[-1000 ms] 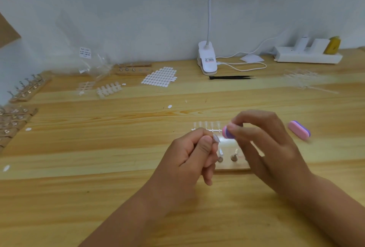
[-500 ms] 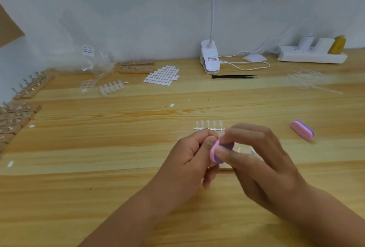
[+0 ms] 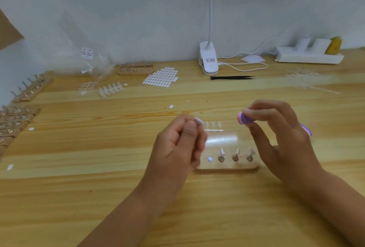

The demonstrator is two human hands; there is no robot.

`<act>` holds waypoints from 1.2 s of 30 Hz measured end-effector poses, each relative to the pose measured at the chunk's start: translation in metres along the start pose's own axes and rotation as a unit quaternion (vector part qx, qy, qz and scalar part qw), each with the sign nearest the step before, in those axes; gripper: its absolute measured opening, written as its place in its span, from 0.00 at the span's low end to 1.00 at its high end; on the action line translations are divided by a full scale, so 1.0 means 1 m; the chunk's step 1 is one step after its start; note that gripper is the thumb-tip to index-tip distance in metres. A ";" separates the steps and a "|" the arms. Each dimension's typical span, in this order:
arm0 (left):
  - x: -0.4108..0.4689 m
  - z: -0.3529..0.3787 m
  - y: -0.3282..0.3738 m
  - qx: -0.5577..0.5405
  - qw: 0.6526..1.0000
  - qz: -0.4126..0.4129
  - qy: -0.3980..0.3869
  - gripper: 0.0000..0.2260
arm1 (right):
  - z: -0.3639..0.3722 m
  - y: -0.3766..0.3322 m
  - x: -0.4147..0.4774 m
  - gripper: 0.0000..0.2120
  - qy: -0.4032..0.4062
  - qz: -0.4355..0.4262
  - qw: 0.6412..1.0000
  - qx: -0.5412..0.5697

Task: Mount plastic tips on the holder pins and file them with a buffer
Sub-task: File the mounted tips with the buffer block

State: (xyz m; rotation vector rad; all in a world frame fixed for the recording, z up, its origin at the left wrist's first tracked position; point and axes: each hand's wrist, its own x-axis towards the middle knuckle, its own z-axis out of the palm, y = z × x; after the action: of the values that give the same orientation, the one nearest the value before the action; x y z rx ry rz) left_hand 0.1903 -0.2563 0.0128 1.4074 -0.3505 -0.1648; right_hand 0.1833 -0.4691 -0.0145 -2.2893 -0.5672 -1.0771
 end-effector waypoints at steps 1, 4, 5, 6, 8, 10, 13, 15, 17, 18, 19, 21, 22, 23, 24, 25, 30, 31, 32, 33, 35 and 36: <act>0.001 -0.003 -0.001 -0.004 0.999 0.015 0.029 0.10 | -0.001 -0.001 0.000 0.10 0.004 0.004 1.000 0.006; 0.006 -0.010 -0.002 -0.002 0.997 0.038 0.063 0.10 | 0.000 -0.006 -0.001 0.10 -0.001 -0.024 1.000 0.007; 0.007 -0.010 -0.003 0.030 0.996 0.059 0.067 0.10 | 0.000 -0.007 -0.001 0.11 -0.005 -0.031 0.999 0.004; 0.007 -0.010 -0.005 0.090 0.990 0.087 0.071 0.09 | 0.000 -0.008 -0.001 0.12 -0.010 -0.034 0.999 0.001; 0.006 -0.008 -0.010 0.218 0.965 0.130 0.074 0.08 | 0.000 -0.008 -0.001 0.12 -0.017 -0.032 0.999 -0.007; 0.005 -0.005 -0.015 0.280 0.950 0.124 0.056 0.06 | -0.001 -0.008 -0.002 0.12 -0.018 -0.024 0.999 -0.018; 0.004 -0.005 -0.023 0.356 0.930 0.093 0.022 0.08 | -0.002 -0.008 -0.003 0.11 -0.016 -0.016 0.999 -0.035; 0.005 -0.004 -0.024 0.386 0.919 0.079 0.003 0.08 | -0.002 -0.010 -0.002 0.10 -0.021 -0.016 0.999 -0.040; 0.006 -0.004 -0.026 0.392 0.917 0.065 -0.016 0.08 | -0.001 -0.012 -0.002 0.10 -0.028 -0.016 0.999 -0.039; 0.006 -0.004 -0.026 0.387 0.920 0.058 -0.019 0.09 | -0.001 -0.013 -0.002 0.10 -0.032 -0.015 0.999 -0.038; 0.006 -0.004 -0.026 0.377 0.925 0.051 -0.020 0.08 | -0.001 -0.013 -0.002 0.10 -0.035 -0.014 0.999 -0.037; 0.006 -0.003 -0.026 0.377 0.924 0.048 -0.022 0.07 | -0.001 -0.014 -0.002 0.10 -0.039 -0.013 0.999 -0.035; 0.006 -0.003 -0.026 0.393 0.918 0.054 -0.024 0.06 | 0.000 -0.014 -0.002 0.10 -0.040 -0.012 0.999 -0.035; 0.006 -0.003 -0.027 0.410 0.910 0.058 -0.028 0.06 | 0.000 -0.014 -0.002 0.10 -0.041 -0.011 0.998 -0.035; 0.006 -0.003 -0.027 0.422 0.904 0.059 -0.032 0.05 | 0.000 -0.015 -0.002 0.10 -0.044 -0.011 0.998 -0.034; 0.006 -0.003 -0.028 0.429 0.901 0.057 -0.035 0.05 | 0.000 -0.015 -0.003 0.10 -0.047 -0.010 0.998 -0.033; 0.007 -0.004 -0.031 0.468 0.880 0.075 -0.033 0.08 | 0.001 -0.015 -0.004 0.09 -0.056 -0.011 0.998 -0.036; 0.007 -0.003 -0.031 0.471 0.878 0.081 -0.031 0.09 | 0.001 -0.016 -0.004 0.09 -0.057 -0.012 0.998 -0.036; 0.007 -0.003 -0.031 0.474 0.876 0.086 -0.029 0.09 | 0.001 -0.016 -0.004 0.09 -0.059 -0.012 0.998 -0.036; 0.007 -0.002 -0.031 0.477 0.874 0.091 -0.026 0.08 | 0.001 -0.016 -0.004 0.09 -0.061 -0.011 0.997 -0.036; 0.007 -0.002 -0.031 0.484 0.870 0.093 -0.019 0.06 | 0.000 -0.016 -0.003 0.09 -0.063 -0.010 0.997 -0.034; 0.007 -0.002 -0.031 0.483 0.871 0.088 -0.013 0.05 | 0.000 -0.016 -0.003 0.09 -0.063 -0.010 0.997 -0.034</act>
State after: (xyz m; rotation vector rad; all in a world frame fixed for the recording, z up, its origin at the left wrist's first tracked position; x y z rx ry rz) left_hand 0.2008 -0.2615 -0.0173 2.3528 -0.6287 0.1787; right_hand 0.1724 -0.4577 -0.0126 -2.4283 -0.6133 -0.9797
